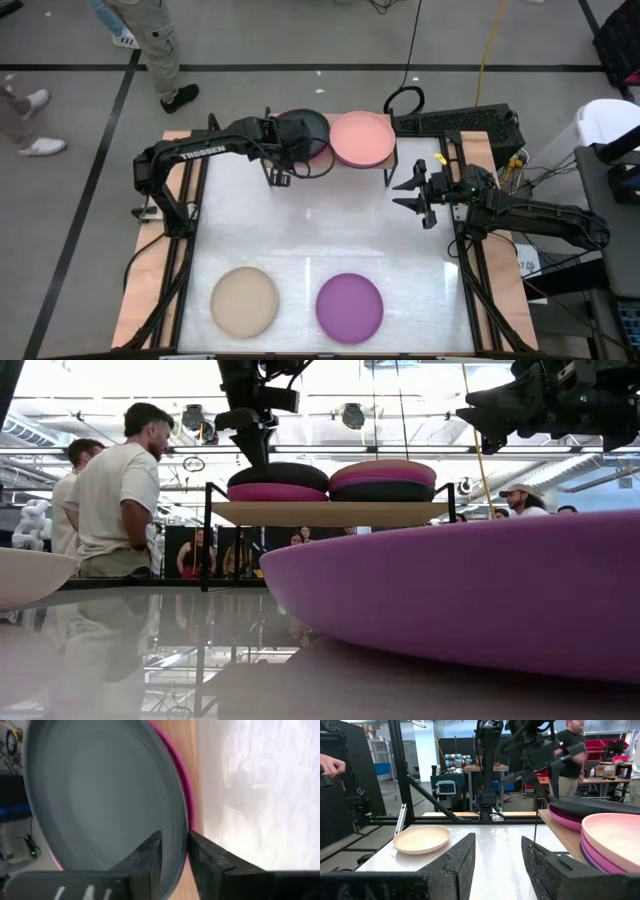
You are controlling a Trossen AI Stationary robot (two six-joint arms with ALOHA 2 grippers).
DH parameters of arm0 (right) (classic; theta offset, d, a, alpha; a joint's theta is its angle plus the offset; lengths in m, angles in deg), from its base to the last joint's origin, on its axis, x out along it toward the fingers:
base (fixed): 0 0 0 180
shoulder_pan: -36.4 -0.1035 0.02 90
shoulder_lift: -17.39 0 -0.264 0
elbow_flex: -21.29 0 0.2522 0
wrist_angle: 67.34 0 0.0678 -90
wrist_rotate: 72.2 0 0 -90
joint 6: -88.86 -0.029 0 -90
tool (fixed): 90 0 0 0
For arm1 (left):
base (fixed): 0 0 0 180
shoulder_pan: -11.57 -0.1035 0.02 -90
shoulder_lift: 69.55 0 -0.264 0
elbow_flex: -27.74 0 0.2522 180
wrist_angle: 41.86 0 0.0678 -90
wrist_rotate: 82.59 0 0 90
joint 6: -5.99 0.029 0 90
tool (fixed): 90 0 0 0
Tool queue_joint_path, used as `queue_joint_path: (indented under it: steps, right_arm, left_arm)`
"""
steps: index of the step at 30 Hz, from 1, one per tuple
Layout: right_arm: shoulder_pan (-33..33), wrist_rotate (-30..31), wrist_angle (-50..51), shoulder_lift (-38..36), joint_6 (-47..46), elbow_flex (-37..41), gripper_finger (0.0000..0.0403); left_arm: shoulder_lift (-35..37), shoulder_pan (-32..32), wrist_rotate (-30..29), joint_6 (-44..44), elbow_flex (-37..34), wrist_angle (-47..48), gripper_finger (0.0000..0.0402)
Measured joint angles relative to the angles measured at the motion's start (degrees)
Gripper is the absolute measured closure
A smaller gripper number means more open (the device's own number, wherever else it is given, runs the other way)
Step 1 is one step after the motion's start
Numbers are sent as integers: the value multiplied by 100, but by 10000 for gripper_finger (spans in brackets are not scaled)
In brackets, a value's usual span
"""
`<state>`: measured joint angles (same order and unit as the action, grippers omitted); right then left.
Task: Place and stack plates onto a shelf
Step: Stack the black plate on top of the pink plate on the shelf, then stack the purple plate on top of the black plate on the shelf
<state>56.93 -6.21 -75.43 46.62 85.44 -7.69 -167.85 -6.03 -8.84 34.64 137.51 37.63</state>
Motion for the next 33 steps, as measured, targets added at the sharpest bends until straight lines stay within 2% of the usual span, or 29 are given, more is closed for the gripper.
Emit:
queue_joint_path:
  steps: [11,16,18,21,26,33]
  right_arm:
    - [1,-4,107,-2,-57,0,261]
    - [-1,-28,449,-1,-126,0,261]
    - [-1,-135,534,0,-128,0,261]
    - [-17,-389,557,0,-197,0,261]
    - [-211,-467,702,27,-247,0,261]
    - [-519,-286,695,201,-169,0,261]
  left_arm:
    - [205,221,-52,-842,0,218,203]
    - [672,455,-98,-1864,0,-133,198]
    - [874,624,-325,-2490,-1,-250,202]
    - [1162,1034,-840,-2823,-203,-531,217]
    - [1758,1743,-1509,-2920,-1220,-2030,247]
    - [2404,2349,-1570,-2347,-3217,-5639,256]
